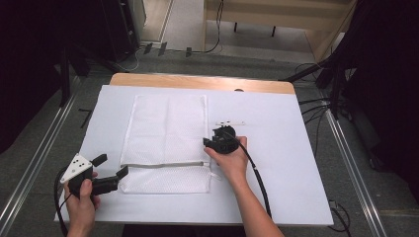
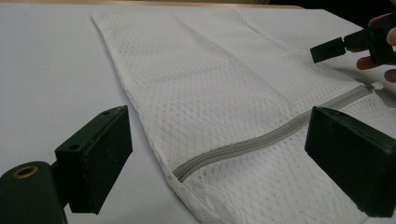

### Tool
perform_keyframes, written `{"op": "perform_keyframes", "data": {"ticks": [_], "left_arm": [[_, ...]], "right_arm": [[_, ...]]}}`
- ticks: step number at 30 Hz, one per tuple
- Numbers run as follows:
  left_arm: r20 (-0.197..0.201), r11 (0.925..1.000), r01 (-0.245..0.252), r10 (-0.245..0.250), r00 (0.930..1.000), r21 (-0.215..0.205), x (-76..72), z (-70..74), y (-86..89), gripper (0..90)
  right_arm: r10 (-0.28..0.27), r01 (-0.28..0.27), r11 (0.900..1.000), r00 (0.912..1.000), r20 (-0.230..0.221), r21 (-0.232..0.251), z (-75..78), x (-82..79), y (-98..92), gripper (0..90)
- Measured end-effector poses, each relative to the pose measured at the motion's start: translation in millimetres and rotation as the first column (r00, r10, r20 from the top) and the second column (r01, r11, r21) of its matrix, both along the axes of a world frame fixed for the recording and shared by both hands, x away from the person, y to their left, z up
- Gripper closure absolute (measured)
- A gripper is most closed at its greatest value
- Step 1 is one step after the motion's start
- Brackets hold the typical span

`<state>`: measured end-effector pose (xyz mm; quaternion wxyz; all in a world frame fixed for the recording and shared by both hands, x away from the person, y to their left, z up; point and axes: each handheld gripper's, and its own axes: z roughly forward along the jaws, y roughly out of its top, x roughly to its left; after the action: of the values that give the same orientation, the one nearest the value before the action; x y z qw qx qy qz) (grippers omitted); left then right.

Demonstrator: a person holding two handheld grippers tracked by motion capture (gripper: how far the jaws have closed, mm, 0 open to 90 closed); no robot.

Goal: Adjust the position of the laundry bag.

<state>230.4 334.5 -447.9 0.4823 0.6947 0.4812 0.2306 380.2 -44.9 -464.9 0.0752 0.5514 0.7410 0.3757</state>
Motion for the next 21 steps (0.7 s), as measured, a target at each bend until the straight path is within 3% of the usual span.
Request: {"op": "perform_keyframes", "data": {"ticks": [3,5,6,8,10,11,15,21], "left_arm": [[-0.004,1.0000,0.006,-0.006,1.0000,0.001,0.2,-0.3,-0.7,7.5],[-0.005,1.0000,0.007,-0.007,1.0000,-0.002,0.3,-0.6,-1.5,7.5],[-0.007,1.0000,0.007,-0.007,1.0000,-0.003,0.1,-0.6,-1.8,7.5],[-0.007,0.9999,0.014,-0.014,0.9999,-0.001,-0.5,-0.7,-3.2,7.5],[-0.006,0.9998,0.021,-0.021,0.9998,0.005,-1.0,-0.5,-5.3,7.5],[-0.005,0.9997,0.024,-0.024,0.9997,0.004,-1.1,-0.4,-6.1,7.6],[-0.007,0.9996,0.028,-0.028,0.9996,0.003,-1.7,-0.4,-7.0,7.5],[-0.006,0.9997,0.026,-0.026,0.9997,-0.003,-1.4,-1.0,-6.3,7.5]], "right_arm": [[0.010,-0.010,1.000,0.9999,-0.010,-0.013,-2.6,0.1,8.2,60.5],[-0.001,0.001,0.999,1.0000,0.007,-0.039,-2.7,-1.1,12.0,61.8],[-0.005,0.006,0.998,0.9998,0.018,-0.064,-2.2,-2.5,14.5,67.9],[0.004,-0.002,0.997,0.9997,0.026,-0.075,-2.6,-3.5,16.2,70.6],[0.024,-0.018,0.993,0.9985,0.050,-0.120,-3.0,-6.3,20.2,84.0],[0.024,-0.018,0.993,0.9987,0.045,-0.113,-3.2,-5.9,19.8,88.9],[0.022,-0.020,0.996,0.9995,0.024,-0.091,-1.9,-4.5,15.0,90.0],[0.035,-0.030,0.995,0.9981,0.050,-0.092,4.8,-8.8,3.7,90.0]]}}
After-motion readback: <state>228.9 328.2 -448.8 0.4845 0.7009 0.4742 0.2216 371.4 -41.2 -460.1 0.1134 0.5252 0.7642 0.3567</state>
